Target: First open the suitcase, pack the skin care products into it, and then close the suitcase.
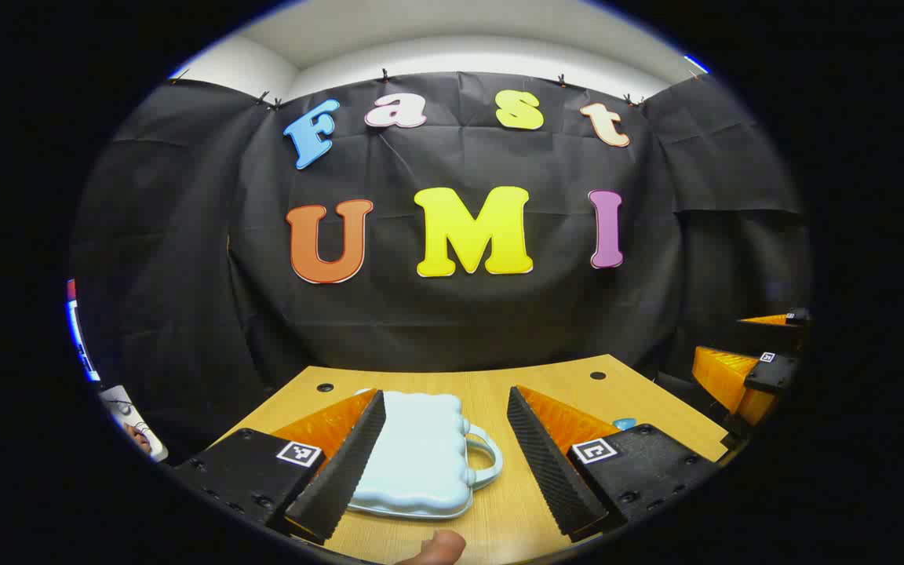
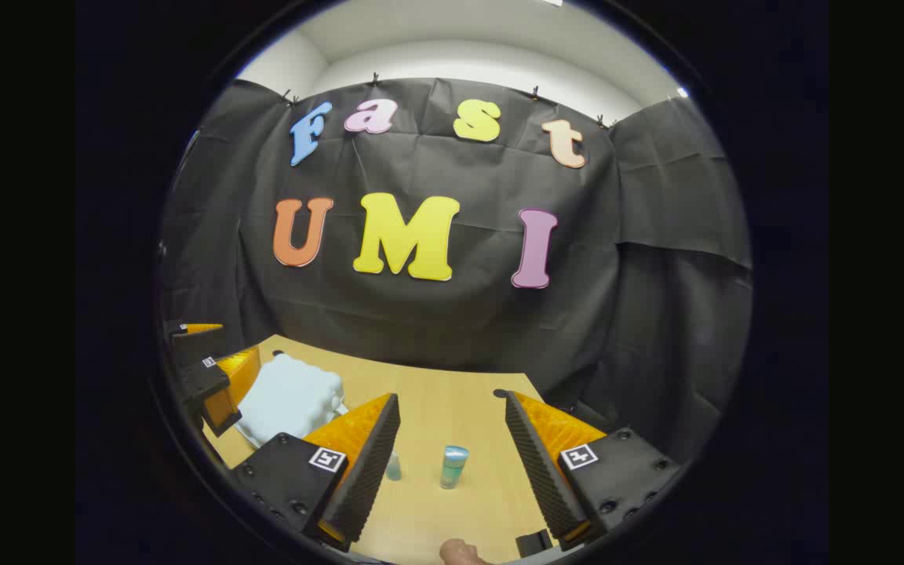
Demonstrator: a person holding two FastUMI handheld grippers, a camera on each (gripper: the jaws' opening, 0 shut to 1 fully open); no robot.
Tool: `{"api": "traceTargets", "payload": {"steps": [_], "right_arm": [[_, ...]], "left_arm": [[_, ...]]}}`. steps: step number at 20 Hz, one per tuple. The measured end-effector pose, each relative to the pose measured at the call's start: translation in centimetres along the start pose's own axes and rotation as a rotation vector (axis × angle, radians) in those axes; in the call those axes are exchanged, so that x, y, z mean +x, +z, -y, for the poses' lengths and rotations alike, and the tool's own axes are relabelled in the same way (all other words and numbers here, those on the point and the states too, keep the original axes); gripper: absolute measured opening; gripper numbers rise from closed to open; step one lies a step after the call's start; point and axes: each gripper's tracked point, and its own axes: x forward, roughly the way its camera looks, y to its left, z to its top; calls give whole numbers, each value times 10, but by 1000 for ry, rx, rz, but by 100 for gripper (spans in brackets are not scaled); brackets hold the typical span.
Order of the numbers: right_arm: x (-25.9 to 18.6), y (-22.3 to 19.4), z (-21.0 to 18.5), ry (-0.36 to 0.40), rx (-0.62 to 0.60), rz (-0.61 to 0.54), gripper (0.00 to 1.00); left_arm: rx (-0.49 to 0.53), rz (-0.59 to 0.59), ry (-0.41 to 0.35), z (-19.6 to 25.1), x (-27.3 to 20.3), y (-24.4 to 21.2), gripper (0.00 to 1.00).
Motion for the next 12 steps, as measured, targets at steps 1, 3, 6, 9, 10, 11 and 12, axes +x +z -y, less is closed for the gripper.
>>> {"api": "traceTargets", "payload": {"steps": [1, 3, 6, 9, 10, 11, 12], "right_arm": [[2, -2, 1, 0, -4, -4, 81], [5, -1, 4, -2, -10, -6, 81], [8, 1, 8, -4, -3, 0, 80], [9, -3, 8, -6, -7, -5, 81], [10, -3, 8, -7, -7, -8, 81], [10, -4, 9, -8, -8, -10, 80], [11, -4, 8, -8, -8, -12, 80]], "left_arm": [[-7, 0, 3, 0, 1, 0, 100], [-22, -4, 6, 1, 2, -1, 100], [-18, -20, 12, 0, 7, -6, 100], [-28, -23, 13, -2, 8, -7, 100], [-21, -26, 15, -3, 9, -8, 100], [-17, -29, 16, -3, 9, -10, 100], [-16, -34, 15, -3, 10, -11, 100]]}}
